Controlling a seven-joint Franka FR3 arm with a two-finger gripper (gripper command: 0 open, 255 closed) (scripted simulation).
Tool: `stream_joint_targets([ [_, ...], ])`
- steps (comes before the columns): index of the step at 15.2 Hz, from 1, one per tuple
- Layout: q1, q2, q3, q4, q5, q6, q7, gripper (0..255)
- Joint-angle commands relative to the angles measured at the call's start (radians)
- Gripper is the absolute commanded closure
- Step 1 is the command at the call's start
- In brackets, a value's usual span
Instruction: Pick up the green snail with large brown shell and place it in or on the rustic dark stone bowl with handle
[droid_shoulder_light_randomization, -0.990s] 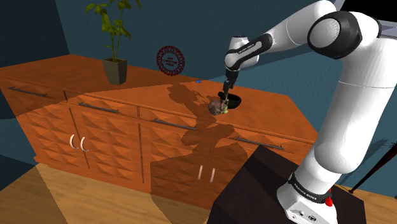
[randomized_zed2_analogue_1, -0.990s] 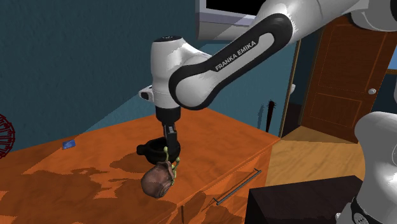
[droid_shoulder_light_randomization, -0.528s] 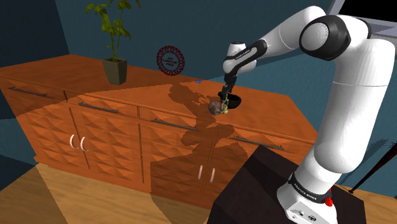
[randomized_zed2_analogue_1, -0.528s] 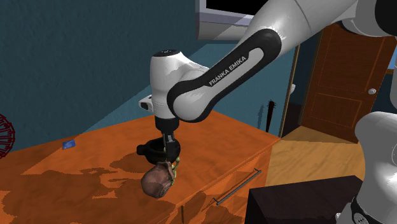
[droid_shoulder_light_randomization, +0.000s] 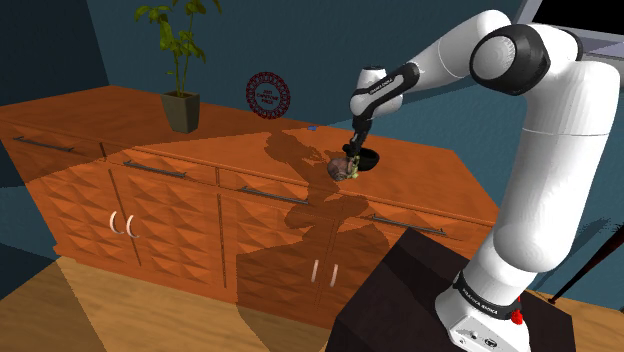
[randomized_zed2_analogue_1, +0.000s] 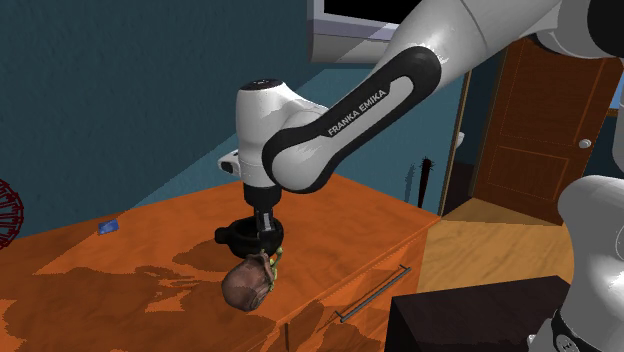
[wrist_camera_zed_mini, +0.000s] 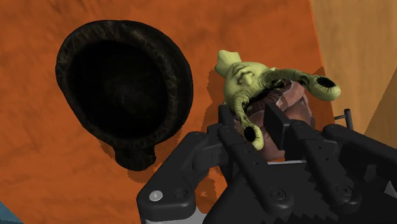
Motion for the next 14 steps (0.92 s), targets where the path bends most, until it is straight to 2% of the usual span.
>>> stream_joint_targets([
  [1,0.000,0.000,0.000,0.000,0.000,0.000,0.000,255],
  [8,0.000,0.000,0.000,0.000,0.000,0.000,0.000,255],
  [14,0.005,-0.041,-0.003,0.031,-0.008,-0.071,-0.003,255],
])
